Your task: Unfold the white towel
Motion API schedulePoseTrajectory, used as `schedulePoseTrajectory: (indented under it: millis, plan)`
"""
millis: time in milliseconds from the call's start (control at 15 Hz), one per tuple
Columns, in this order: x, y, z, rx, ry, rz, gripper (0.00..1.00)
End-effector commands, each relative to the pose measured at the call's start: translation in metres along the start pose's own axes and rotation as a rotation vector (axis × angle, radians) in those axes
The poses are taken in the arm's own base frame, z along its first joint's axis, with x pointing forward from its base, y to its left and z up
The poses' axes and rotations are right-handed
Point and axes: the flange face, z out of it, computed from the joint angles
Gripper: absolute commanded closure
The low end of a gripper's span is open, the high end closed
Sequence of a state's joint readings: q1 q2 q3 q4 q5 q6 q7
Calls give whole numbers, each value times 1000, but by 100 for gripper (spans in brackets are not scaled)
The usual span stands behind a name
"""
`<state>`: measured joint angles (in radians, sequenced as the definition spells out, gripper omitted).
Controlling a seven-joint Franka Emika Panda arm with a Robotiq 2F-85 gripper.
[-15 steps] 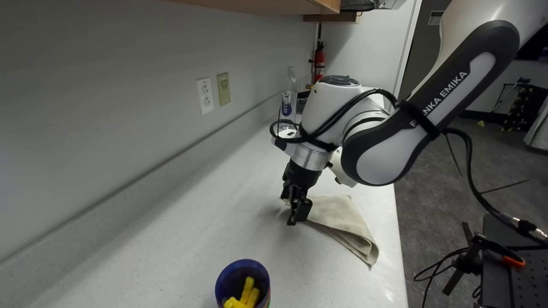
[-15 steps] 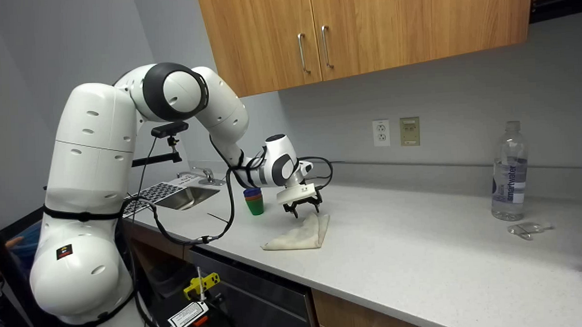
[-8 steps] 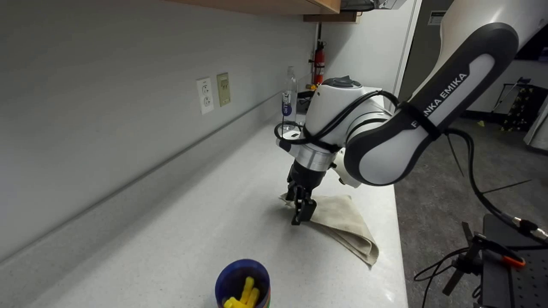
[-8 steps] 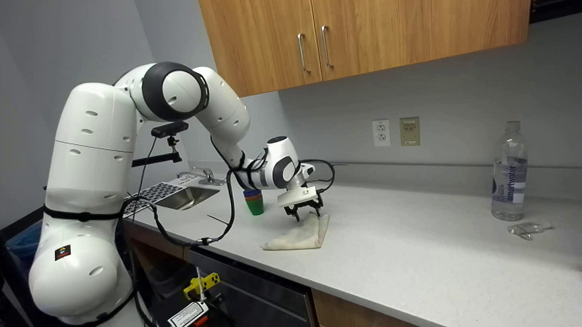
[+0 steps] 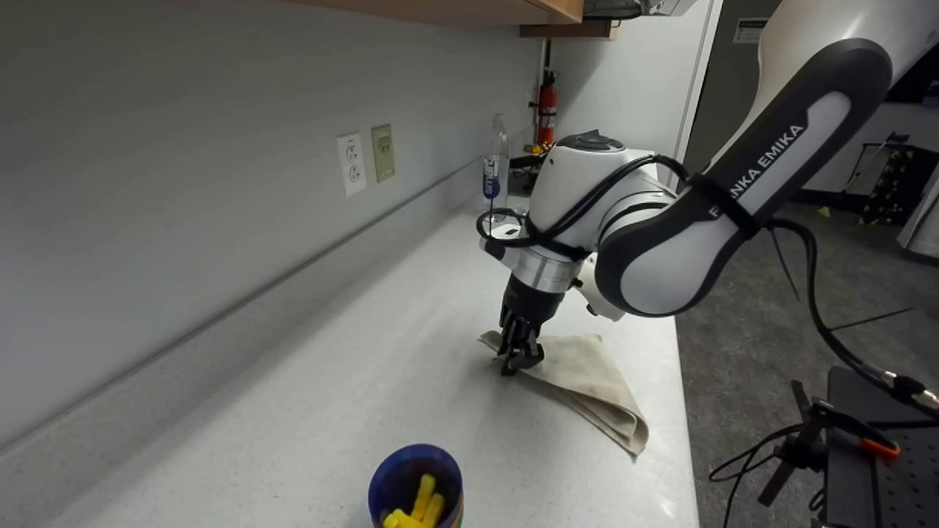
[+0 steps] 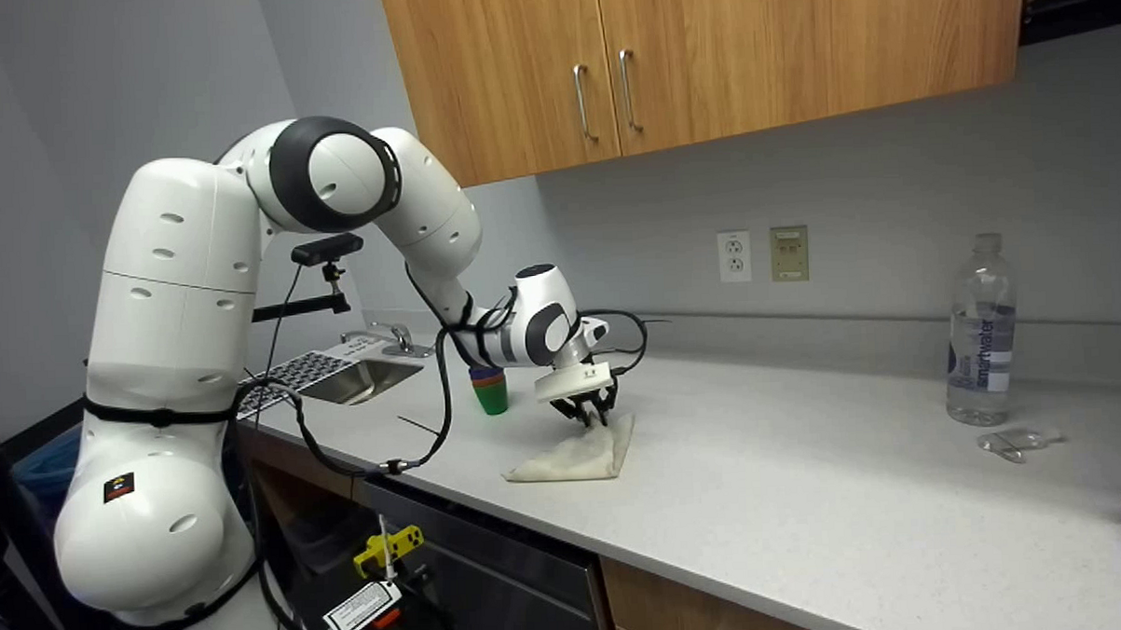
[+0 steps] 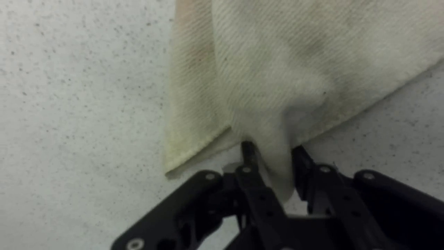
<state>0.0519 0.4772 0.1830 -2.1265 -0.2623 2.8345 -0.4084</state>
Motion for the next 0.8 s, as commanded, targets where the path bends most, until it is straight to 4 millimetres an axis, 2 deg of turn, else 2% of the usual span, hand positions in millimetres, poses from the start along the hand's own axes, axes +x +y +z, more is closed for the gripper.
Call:
schedulePoseTrajectory:
  millis: [0, 200, 467, 667, 733]
  plan:
    - [-1, -1, -14, -1, 1, -13, 99]
    - [3, -5, -30, -5, -11, -48, 100]
    - [5, -13, -63, -13, -33, -73, 99]
    - [-7, -14, -88, -22, -94, -78, 99]
    - [-17, -10, -91, -20, -121, -74, 99]
